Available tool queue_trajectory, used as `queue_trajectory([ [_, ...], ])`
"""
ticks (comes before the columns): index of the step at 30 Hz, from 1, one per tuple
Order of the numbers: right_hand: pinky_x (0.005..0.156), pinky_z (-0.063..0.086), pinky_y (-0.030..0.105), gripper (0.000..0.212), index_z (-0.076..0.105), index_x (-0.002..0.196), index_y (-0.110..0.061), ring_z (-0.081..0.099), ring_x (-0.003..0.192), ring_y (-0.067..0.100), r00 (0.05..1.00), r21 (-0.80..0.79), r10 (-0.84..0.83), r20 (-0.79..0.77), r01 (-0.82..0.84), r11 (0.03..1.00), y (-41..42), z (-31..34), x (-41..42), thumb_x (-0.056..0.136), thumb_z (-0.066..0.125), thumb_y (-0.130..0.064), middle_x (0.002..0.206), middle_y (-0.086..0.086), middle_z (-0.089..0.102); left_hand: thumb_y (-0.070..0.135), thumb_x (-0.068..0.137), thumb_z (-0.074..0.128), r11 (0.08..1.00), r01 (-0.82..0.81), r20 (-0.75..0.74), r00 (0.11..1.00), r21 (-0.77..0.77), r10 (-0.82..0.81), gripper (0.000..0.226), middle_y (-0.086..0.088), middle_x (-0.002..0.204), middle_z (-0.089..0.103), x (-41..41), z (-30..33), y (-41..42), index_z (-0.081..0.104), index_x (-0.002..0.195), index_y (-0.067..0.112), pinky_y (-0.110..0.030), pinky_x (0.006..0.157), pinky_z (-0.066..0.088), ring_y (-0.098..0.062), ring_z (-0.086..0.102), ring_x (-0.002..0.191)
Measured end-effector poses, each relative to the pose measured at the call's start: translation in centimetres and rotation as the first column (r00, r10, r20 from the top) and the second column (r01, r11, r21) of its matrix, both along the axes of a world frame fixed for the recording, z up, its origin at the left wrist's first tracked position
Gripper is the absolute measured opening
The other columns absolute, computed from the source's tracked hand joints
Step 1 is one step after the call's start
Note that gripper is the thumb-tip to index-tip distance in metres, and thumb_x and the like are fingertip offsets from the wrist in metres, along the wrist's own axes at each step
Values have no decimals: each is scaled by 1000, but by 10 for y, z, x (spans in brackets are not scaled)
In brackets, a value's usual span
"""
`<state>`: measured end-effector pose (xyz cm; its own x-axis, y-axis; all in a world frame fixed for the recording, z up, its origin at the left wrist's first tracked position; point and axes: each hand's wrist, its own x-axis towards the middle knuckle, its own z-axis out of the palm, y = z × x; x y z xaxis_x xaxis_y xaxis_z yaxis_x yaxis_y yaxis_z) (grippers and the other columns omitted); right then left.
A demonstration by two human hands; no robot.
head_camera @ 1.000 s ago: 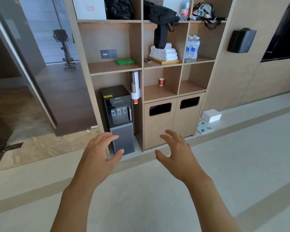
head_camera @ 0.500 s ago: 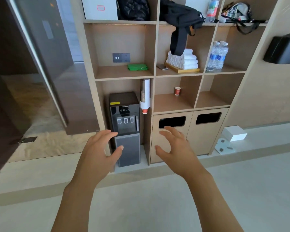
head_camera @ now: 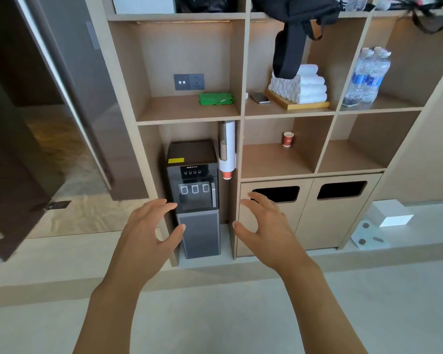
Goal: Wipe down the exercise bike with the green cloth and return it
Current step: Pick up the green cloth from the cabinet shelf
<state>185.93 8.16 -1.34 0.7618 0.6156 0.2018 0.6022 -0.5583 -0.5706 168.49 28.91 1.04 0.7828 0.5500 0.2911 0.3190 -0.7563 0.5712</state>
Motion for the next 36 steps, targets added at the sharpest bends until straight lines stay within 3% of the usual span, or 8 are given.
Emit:
queue_trajectory([
  [5,121,30,40,61,47,152,-36,26,151,11,1000,4,5,12,-5,1000,47,-8,49,96,55,-59,164,-16,32,47,95,66,1000,-6,10,1000,8,6,47,17,151,52,51,-9,47,60,140,37,-38,118,37,-11,43,141],
  [13,123,33,47,58,47,152,-38,28,151,11,1000,-3,-14,14,14,1000,156,8,121,97,56,-57,164,-18,32,46,95,67,999,51,22,998,18,-51,46,18,152,51,137,3,163,60,140,37,-29,114,31,-7,39,142],
  [21,123,33,50,57,50,151,-34,30,153,15,998,-17,-44,46,45,999,249,24,181,98,58,-52,166,-13,34,43,97,68,992,127,22,992,-17,-126,48,16,153,51,210,6,248,59,143,35,-29,115,32,-9,41,144],
  [36,120,38,45,59,48,154,-34,32,152,17,998,-21,8,64,-7,1000,329,37,346,99,61,-52,167,-13,32,46,98,64,990,139,33,990,5,-139,49,16,156,47,372,1,316,55,146,36,-40,122,37,-10,37,148],
])
